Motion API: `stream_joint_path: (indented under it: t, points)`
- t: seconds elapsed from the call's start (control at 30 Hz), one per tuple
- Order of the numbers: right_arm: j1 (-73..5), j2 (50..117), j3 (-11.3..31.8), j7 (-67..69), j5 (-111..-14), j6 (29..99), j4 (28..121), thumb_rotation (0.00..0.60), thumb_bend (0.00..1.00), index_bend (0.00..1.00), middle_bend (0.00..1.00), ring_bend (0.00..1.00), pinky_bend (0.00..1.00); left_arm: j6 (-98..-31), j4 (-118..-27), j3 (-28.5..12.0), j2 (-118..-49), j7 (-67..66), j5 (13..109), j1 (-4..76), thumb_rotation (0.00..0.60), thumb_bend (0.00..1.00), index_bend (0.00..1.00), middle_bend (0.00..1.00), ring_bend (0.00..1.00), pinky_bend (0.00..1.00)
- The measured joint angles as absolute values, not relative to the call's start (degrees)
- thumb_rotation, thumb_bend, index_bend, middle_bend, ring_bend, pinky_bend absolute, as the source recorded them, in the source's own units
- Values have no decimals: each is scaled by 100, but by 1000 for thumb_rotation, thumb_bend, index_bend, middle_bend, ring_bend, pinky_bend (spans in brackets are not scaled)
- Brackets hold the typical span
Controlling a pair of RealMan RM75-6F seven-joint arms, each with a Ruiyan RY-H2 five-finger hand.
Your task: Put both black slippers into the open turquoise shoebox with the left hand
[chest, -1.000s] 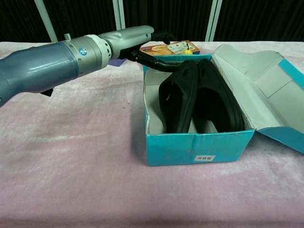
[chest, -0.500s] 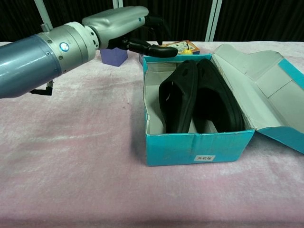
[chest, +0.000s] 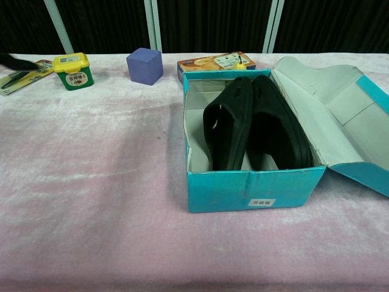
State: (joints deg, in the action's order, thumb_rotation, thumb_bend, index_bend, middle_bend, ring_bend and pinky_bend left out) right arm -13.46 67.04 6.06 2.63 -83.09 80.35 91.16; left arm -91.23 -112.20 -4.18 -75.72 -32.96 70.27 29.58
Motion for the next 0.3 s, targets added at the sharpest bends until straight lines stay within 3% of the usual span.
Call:
stream_joint_path:
  t: [0.17,0.3]
  points:
    - [-1102,6757,567,70,-8411,8472,9094,600,68,0,0,0,60,-9896,-11105,181,-7217,-2493,7715,2008,600,0,141,181,107,41]
    - [-871,6784,480,-108,-8541,8817,9090,600,68,0,0,0,53,-10152,-10867,725,-7025,-1946,8137,1357,600,0,102,115,35,4]
